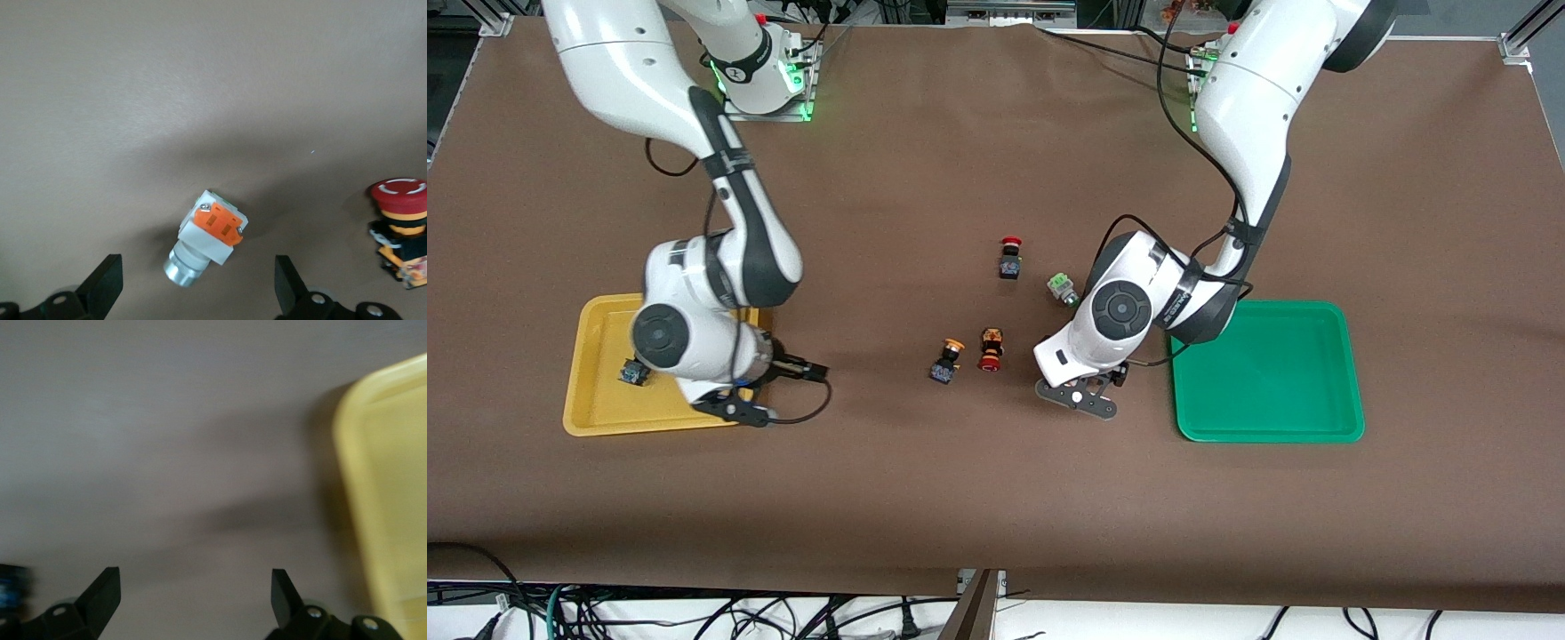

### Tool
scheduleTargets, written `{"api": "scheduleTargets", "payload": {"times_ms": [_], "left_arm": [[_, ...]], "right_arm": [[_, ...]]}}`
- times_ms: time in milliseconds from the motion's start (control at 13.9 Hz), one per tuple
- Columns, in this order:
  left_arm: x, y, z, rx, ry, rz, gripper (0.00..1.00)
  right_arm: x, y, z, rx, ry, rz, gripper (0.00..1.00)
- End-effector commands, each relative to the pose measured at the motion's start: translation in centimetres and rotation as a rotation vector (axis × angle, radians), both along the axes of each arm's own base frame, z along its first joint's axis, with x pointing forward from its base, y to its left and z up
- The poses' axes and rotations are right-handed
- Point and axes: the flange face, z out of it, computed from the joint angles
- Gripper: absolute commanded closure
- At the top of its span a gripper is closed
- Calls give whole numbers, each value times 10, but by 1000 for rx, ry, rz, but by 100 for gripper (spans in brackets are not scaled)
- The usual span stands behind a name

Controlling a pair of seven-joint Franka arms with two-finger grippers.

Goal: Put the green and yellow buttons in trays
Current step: 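Grasp the second blue button while the left gripper grasps the orange-backed button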

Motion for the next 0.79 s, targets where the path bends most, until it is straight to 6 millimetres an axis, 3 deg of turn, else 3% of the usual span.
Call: {"api": "scheduleTargets", "payload": {"times_ms": [0, 143, 502, 574, 646, 717], "left_arm": [[3, -9, -17, 9, -29, -96, 0], [3, -10, -22, 0, -46, -109, 0], [3, -9, -36, -5, -52, -124, 0], [7, -6, -35, -10, -68, -133, 22], [7, -6, -34, -10, -71, -144, 64], [8, -5, -33, -9, -72, -147, 91]], "right_arm": [[-17, 69, -11, 10, -37, -72, 0], [-28, 104, -21, 21, -68, -108, 0], [-45, 154, -51, 59, -156, -166, 0], [-45, 157, -53, 60, -162, -171, 0], [-46, 162, -53, 63, -165, -173, 0], [-48, 167, -55, 65, -164, -181, 0]]}}
